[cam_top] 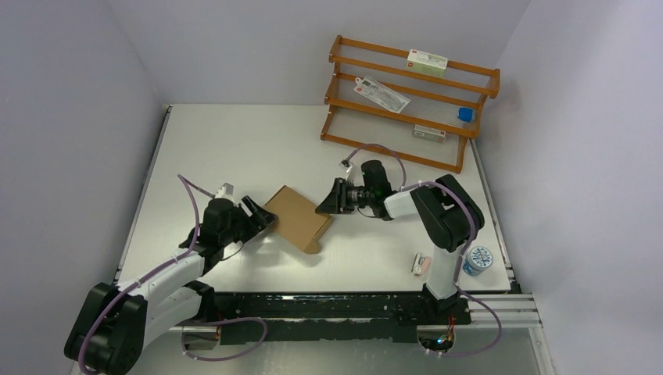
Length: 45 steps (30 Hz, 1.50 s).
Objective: Fold the paper box
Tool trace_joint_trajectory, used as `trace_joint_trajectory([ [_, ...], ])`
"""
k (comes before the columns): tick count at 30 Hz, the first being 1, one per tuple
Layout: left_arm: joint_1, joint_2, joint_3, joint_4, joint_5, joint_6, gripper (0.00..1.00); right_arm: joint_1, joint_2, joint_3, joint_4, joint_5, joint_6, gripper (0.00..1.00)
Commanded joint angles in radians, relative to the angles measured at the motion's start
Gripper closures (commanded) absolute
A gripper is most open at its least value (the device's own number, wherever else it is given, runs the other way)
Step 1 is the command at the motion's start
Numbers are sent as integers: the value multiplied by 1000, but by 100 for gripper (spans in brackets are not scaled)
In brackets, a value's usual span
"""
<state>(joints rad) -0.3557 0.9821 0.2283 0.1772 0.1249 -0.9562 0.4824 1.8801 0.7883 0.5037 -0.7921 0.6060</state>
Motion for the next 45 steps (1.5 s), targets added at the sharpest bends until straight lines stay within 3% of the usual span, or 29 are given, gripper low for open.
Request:
trace_joint_trajectory([
  [1, 8, 4, -6, 70, 44, 1, 26, -38, 81, -90, 188, -59, 181, 74],
  [9, 8, 6, -2, 128, 95, -49, 23, -76, 202, -174, 484, -114, 373, 80],
  [19, 8, 96, 24, 275, 211, -156, 26, -76, 229, -150, 479, -125, 400, 76],
  [23, 6, 62, 59, 243, 239, -180, 28, -64, 243, -125, 442, -135, 390, 75],
  [29, 1, -59, 148, 39, 156, -125, 28, -19, 240, -78, 369, -127, 342, 72],
  [45, -6, -15, 178, -2, 167, -100, 28, -1, 183, 54, 25, -31, 110, 65],
])
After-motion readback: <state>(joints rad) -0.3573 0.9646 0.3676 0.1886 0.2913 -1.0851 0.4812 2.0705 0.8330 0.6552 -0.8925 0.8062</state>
